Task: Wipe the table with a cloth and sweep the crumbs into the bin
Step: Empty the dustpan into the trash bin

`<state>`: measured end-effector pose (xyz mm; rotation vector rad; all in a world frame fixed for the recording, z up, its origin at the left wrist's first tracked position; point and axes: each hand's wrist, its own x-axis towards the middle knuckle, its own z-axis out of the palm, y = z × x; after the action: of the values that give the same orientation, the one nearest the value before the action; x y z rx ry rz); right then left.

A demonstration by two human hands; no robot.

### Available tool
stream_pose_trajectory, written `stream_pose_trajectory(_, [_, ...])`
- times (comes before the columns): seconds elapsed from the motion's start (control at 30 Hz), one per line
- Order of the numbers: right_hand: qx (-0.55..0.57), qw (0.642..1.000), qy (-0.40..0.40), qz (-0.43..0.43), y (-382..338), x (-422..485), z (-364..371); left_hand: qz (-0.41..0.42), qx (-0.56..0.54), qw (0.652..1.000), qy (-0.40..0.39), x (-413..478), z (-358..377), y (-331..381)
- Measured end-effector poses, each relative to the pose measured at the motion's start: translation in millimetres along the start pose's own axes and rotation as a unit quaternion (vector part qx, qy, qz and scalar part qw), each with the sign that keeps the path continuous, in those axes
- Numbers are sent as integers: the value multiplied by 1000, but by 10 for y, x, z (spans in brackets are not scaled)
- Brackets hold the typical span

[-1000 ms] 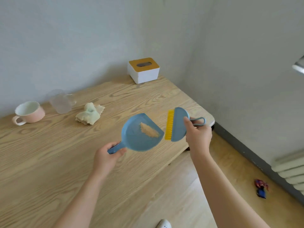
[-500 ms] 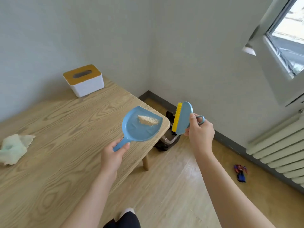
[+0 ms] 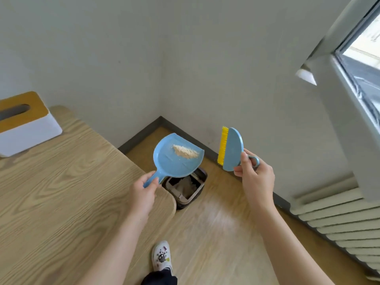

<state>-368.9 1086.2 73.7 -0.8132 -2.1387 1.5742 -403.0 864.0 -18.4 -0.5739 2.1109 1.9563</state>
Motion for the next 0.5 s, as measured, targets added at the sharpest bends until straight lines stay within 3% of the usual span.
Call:
stream_pose_trajectory(0.3, [16,999,-24,13,278,941,164,-85,-77,991,68,558,1205,-108])
stream_pose_trajectory(0.5, [-16,994,-100,34,626,1313,484,-144,-96,978,120,790,1692,-574])
